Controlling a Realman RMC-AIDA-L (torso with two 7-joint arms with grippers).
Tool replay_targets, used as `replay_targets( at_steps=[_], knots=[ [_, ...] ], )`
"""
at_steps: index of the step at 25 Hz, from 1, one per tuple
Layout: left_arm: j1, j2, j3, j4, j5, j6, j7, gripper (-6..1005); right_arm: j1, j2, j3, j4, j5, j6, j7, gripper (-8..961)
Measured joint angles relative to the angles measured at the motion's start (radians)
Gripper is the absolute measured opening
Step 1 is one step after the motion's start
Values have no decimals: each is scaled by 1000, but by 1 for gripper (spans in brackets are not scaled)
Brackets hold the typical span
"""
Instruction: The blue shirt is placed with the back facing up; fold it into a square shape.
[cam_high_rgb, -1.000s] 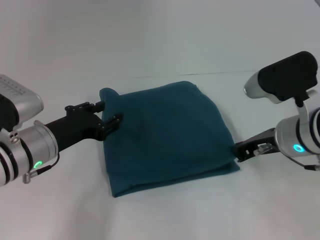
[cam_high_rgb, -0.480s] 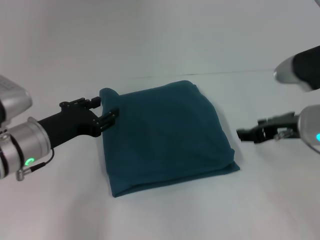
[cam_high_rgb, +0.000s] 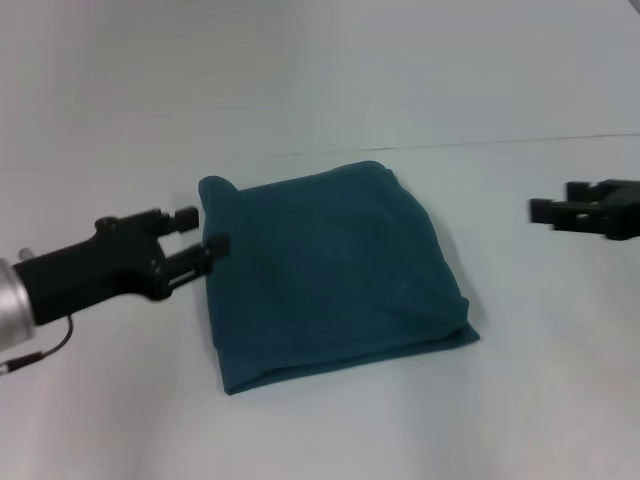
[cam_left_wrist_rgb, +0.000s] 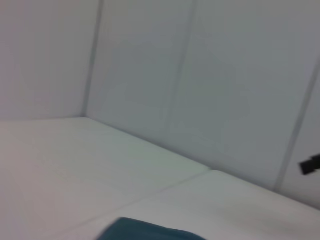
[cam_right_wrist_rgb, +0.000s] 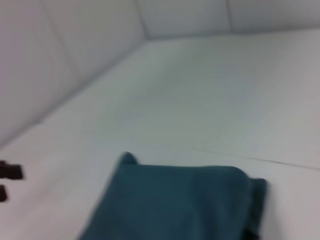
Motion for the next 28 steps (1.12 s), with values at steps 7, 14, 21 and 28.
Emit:
replay_targets(
  at_steps=[7, 14, 21, 28],
  knots=[
    [-25, 22, -88, -4, 98, 291, -29, 545, 92, -34, 248, 199, 30, -313, -272, 739],
    [-48, 39, -147, -13, 116, 476, -4, 550, 145, -74, 243, 354, 26, -455, -477, 756],
    [-107, 69, -207, -104, 119, 506, 30, 559, 205, -50, 195, 473, 4, -328, -587, 757],
    [-199, 114, -221, -240, 161, 509, 49, 608, 291, -37, 114, 575, -18, -210, -631, 759]
  ],
)
